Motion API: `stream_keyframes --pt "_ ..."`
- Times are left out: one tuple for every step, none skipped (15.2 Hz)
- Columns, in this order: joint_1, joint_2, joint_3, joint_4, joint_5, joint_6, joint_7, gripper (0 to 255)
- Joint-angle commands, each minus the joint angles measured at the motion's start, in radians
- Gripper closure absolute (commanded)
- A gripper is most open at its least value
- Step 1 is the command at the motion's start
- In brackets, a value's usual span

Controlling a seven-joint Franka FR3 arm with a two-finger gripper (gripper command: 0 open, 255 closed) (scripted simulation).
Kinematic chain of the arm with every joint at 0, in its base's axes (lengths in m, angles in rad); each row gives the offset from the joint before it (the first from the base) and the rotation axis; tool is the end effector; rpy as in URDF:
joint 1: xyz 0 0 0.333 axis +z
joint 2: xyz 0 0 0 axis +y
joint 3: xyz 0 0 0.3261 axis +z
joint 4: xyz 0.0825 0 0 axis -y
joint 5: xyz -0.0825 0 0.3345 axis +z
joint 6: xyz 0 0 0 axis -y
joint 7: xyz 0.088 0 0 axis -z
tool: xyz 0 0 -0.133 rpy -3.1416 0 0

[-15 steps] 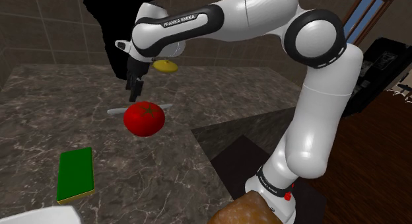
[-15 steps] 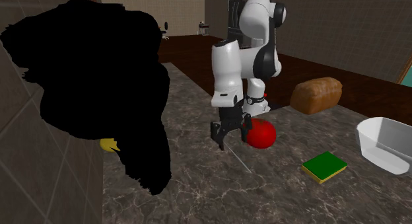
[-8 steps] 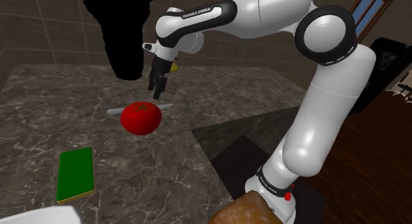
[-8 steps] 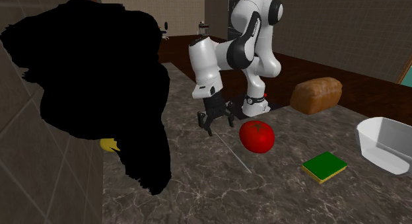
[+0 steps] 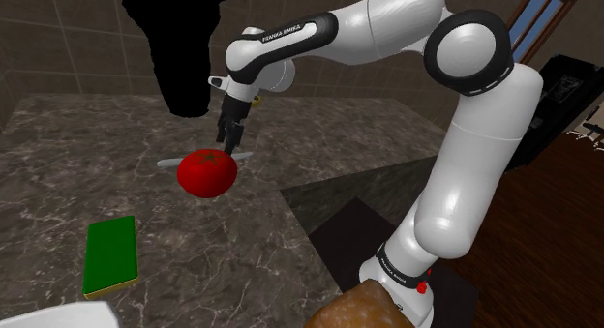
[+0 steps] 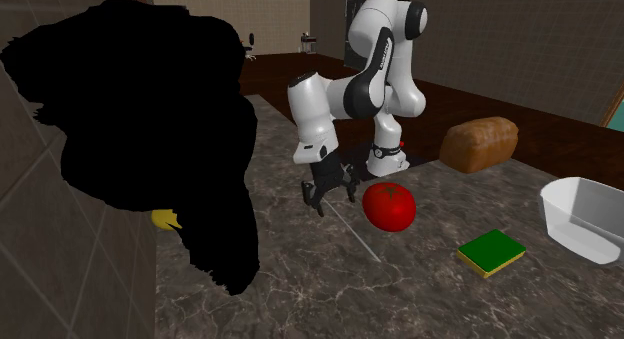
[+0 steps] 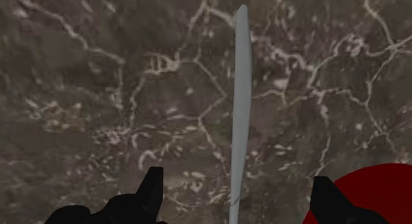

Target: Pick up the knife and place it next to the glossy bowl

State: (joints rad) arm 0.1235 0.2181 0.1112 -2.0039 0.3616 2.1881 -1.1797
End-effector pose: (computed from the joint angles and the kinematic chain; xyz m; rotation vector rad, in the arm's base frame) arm 0.5335 0.1462 0.3646 -2.3481 -1.5998 -0.1614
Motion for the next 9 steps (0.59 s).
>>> stream_keyframes --pt "0.001 0.006 0.001 -0.002 0.001 0.008 -0.002 0" --pt "0.001 0.006 0.001 -0.002 0.001 0.008 -0.002 0" --pt "0.001 0.006 0.001 -0.002 0.001 0.008 -0.002 0" --pt "0.001 0.006 0.001 -0.002 0.001 0.008 -0.002 0" --pt "0.001 0.006 0.001 -0.002 0.001 0.008 -0.002 0" --pt "0.001 0.006 0.001 -0.002 0.001 0.008 -0.002 0" --pt "0.001 0.006 0.001 -0.002 0.001 0.008 -0.002 0" --pt "0.001 0.006 0.001 -0.002 0.001 0.008 -0.002 255" --pt "0.001 0.006 0.001 -0.002 0.001 0.008 -0.002 255"
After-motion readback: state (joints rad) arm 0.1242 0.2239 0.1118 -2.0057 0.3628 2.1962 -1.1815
